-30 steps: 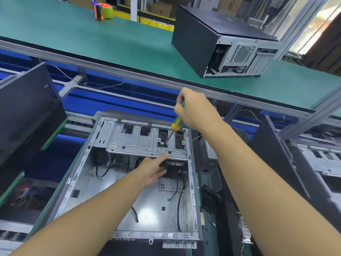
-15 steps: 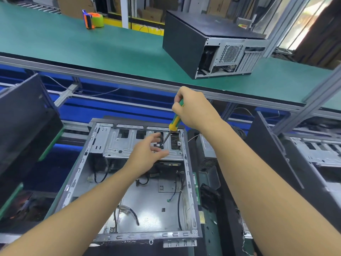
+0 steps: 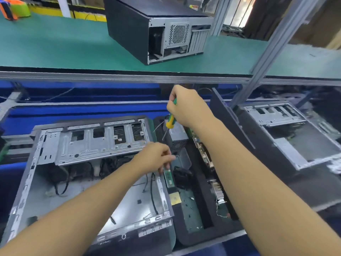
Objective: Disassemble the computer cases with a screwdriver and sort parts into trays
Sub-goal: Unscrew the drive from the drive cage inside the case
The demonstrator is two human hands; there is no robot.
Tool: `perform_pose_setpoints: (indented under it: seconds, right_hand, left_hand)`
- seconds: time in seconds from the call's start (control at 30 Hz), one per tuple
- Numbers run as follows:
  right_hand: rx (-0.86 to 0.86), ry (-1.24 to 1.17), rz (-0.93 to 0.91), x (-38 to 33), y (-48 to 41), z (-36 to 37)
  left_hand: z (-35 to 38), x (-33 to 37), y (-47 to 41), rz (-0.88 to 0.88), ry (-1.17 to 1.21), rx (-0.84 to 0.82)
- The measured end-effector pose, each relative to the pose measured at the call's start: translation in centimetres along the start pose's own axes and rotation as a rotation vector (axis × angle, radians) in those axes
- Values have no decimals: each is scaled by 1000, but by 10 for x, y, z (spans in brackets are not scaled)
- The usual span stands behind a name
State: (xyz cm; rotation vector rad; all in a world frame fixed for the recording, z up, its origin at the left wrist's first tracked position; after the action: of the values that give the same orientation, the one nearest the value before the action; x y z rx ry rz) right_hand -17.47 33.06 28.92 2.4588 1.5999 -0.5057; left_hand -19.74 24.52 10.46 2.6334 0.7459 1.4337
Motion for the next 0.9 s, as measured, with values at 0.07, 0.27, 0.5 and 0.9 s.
perform_pose_setpoints:
  seconds: [0.07,0.27,0.5,0.9]
  right_hand:
    - [0,38,58,26,11,0]
    - [-38,80,207,96,47,2]
    - [-29,72,283,137,77,2]
    - [107,-110,219,85,28,-5]
  left_hand:
    - [30,20,-19,17,-215,-130]
    - [115,44,-54,-6,-553,-430]
    - [169,23,-65,-109,-721,-637]
    - [-10,5,-13,82,57,461]
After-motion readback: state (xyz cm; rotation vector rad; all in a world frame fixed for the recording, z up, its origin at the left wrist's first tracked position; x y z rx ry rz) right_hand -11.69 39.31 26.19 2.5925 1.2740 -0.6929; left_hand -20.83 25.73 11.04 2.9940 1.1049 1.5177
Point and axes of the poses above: each hand's wrist, its own y-axis away from the middle knuckle, its own z-axis out of the palm, x = y × z, the point moved 7 cm from there along -y, towards the middle knuckle, and after that the axes turned 6 degrees about -x, right-handed, at the moved point
